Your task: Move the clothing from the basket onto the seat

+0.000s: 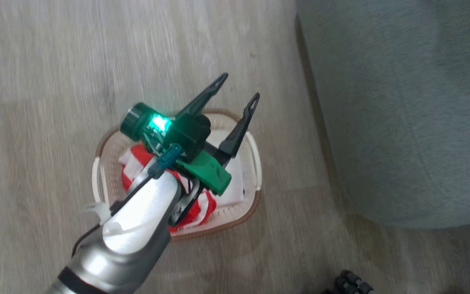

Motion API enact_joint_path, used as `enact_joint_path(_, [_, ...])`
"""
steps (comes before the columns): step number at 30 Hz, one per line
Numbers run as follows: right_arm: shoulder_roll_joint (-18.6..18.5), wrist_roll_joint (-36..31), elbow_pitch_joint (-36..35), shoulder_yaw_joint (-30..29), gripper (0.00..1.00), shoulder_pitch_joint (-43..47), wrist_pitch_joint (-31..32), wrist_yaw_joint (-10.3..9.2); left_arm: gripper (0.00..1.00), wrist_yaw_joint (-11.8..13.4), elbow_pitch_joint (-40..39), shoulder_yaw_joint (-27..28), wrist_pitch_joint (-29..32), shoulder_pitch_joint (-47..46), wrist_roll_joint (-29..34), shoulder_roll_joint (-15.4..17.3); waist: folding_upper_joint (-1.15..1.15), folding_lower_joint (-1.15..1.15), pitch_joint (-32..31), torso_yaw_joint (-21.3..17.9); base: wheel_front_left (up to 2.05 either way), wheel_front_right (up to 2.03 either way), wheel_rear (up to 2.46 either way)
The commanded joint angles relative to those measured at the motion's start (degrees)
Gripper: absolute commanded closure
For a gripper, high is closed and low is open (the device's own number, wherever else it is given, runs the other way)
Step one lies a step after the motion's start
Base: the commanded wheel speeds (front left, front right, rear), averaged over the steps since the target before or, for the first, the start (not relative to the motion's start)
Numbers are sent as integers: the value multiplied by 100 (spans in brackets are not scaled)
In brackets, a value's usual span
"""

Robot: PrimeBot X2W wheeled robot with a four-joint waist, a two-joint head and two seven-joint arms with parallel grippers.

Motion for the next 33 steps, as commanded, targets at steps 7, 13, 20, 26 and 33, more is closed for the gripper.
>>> enact_joint_path(7, [-79, -715, -97, -962, 100, -113, -167, -2, 0, 106, -502, 156, 106, -355, 150, 163, 0, -1, 943, 457, 0, 0, 0])
enact_joint_path(13, [392, -1180, 31, -1875, 100, 787, -170, -2, 0, 165, -635, 141, 194, -427, 213, 256, 0, -1, 1303, 429, 0, 0, 0])
enact_joint_path(20, [772, -1468, 196, -2380, 72, 1415, -171, -2, 0, 200, -611, 116, 203, -411, 198, 309, 0, -1, 1339, 327, 0, 0, 0])
enact_joint_path(26, [884, -1405, 119, -2286, 0, 1644, -171, -2, 0, 216, -529, 115, 173, -373, 124, 313, 0, -1, 1242, 231, 0, 0, 0])
enact_joint_path(33, [895, -1072, 87, -1933, 0, 2016, -172, -2, 0, 240, -331, 159, 51, -282, -28, 262, 0, -1, 947, 185, 0, 0, 0])
